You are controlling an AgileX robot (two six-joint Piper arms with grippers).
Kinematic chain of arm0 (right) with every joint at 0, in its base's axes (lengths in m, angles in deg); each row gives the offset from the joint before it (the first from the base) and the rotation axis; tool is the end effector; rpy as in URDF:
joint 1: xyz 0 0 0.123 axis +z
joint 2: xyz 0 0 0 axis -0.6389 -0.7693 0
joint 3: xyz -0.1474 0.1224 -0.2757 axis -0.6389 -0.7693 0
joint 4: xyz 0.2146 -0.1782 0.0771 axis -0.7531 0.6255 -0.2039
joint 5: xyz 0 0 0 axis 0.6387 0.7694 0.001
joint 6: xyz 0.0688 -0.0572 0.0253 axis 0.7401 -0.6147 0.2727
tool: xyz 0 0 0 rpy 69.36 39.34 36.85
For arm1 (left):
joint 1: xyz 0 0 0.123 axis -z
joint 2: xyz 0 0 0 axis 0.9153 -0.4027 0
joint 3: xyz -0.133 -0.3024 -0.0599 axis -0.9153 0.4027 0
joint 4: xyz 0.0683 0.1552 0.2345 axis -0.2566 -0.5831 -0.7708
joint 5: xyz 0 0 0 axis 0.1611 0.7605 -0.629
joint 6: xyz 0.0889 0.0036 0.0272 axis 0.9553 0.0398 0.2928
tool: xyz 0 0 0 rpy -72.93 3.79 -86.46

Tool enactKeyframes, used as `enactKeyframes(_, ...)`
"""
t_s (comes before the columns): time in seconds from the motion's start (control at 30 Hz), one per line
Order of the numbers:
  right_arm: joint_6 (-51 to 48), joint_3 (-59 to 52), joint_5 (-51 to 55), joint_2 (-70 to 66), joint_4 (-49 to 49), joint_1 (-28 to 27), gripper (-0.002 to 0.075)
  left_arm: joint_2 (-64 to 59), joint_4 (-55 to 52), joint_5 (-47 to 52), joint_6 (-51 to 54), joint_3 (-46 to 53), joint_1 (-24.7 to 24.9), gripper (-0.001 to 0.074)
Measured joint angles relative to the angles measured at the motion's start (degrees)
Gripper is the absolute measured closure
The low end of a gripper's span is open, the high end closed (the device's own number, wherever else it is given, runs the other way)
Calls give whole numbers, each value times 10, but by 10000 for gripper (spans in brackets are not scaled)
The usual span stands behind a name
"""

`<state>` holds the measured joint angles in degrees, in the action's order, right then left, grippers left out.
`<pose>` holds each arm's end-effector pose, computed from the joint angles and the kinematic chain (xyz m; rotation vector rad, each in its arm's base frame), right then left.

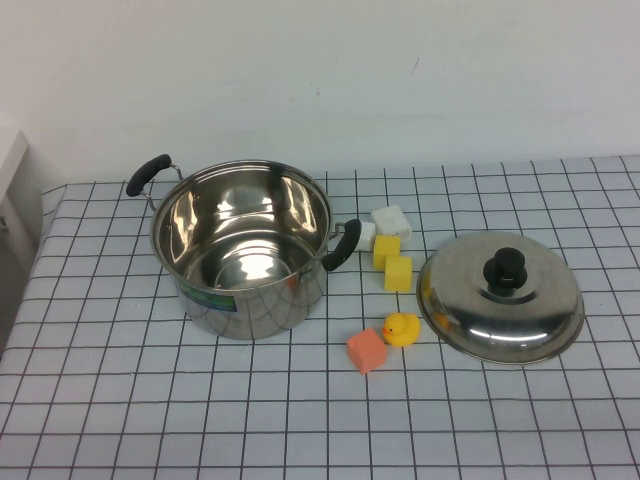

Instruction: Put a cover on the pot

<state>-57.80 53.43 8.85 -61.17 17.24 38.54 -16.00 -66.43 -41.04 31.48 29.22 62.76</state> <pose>0.0458 -0.0033 0.1958 -0.3263 1.5602 -0.3927 0.0423 -0.0052 0.1794 -0.4227 1.7726 -0.3668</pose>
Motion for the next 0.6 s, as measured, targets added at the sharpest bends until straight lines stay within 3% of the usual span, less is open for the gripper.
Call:
enactKeyframes(0.17, -4, 0, -26, 0, 5, 0, 728, 0, 0, 0, 0, 0, 0, 738)
enactKeyframes(0.37, -17, 0, -72, 0, -98, 0, 728, 0, 0, 0, 0, 0, 0, 738)
enactKeyframes(0.6, -28, 48, -31, 0, -181, 0, 728, 0, 0, 0, 0, 0, 0, 738)
